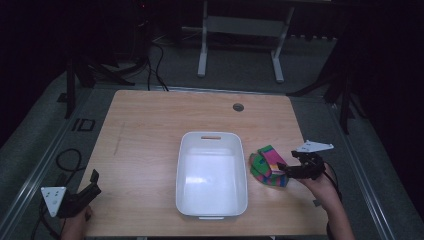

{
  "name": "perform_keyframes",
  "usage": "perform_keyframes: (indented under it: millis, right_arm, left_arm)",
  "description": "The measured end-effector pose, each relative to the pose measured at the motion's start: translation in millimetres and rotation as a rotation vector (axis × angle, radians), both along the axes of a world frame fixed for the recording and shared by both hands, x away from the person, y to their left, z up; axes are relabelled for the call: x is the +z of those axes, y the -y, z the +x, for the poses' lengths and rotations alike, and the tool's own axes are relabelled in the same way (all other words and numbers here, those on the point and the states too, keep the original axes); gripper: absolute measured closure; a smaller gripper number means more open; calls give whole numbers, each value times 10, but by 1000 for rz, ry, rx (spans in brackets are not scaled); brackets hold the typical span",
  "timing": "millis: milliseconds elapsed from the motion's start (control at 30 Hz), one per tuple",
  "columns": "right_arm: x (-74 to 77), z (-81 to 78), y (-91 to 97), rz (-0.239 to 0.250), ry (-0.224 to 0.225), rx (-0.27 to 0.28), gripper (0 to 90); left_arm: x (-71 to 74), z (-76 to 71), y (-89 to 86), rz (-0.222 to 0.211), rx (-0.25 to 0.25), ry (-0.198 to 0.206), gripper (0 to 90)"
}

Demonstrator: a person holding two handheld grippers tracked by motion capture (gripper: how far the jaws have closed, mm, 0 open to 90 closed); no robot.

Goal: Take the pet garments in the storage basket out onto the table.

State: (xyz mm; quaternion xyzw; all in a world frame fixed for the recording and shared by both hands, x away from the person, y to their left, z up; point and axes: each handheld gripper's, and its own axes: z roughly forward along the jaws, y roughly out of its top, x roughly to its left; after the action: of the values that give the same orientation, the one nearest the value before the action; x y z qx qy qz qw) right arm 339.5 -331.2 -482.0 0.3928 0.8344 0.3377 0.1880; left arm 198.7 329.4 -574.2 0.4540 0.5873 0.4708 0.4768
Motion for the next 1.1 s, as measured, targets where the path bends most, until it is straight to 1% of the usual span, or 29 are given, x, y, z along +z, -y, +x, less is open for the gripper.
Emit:
perform_keyframes:
  millis: [133, 167, 200, 233, 267, 300, 367, 433, 500, 567, 600, 667, 733, 833, 867, 967, 1000, 1100]
  right_arm:
    - [-107, -76, 125, 33, 21, -54, 156]
    - [-134, -93, 160, 49, 33, -73, 145]
    - [-169, -113, 208, 75, 36, -88, 117]
    - [-192, -128, 233, 83, 39, -96, 105]
    - [-223, -146, 270, 89, 48, -113, 105]
    - [-266, -168, 308, 101, 47, -146, 104]
    - [-330, -199, 360, 100, 48, -162, 105]
    - [-395, -243, 424, 115, 37, -166, 105]
    - [-444, -306, 482, 116, 68, -202, 105]
    - [-480, -373, 534, 129, 84, -225, 105]
    - [-501, -421, 559, 129, 105, -248, 105]
    - [-531, -476, 595, 130, 127, -261, 104]
    - [-566, -537, 634, 137, 153, -291, 105]
    - [-622, -610, 678, 147, 178, -330, 105]
    - [-639, -638, 688, 150, 195, -342, 105]
    - [-677, -702, 702, 129, 245, -376, 105]
    - [-686, -722, 710, 130, 262, -391, 105]
    - [-705, -770, 745, 165, 285, -422, 105]
  left_arm:
    - [0, 0, 1, 0, 0, 1, 18]
    - [0, 0, 1, 0, 0, 1, 18]
    - [0, 0, 1, 1, 0, 1, 18]
    - [0, 0, 1, 0, 0, 1, 18]
    - [0, 0, 0, 0, 0, 1, 18]
    - [0, 1, 1, 0, 0, 1, 18]
    - [0, 0, 0, -1, -1, 0, 18]
    - [0, -1, 0, 0, -1, 1, 18]
    - [0, -1, 1, 2, -1, 1, 18]
    - [-1, -1, 2, 4, -2, 1, 18]
    - [-1, -1, 2, 4, -2, 1, 18]
    - [-1, -1, 2, 4, -2, 1, 19]
    - [-1, -2, 3, 5, -2, 1, 18]
    - [-1, -2, 3, 6, -2, 1, 18]
    - [-1, -2, 3, 6, -2, 1, 18]
    - [-1, -1, 3, 6, -2, 0, 18]
    - [0, -1, 3, 5, -2, 0, 18]
    - [0, -1, 4, 5, -1, 0, 18]
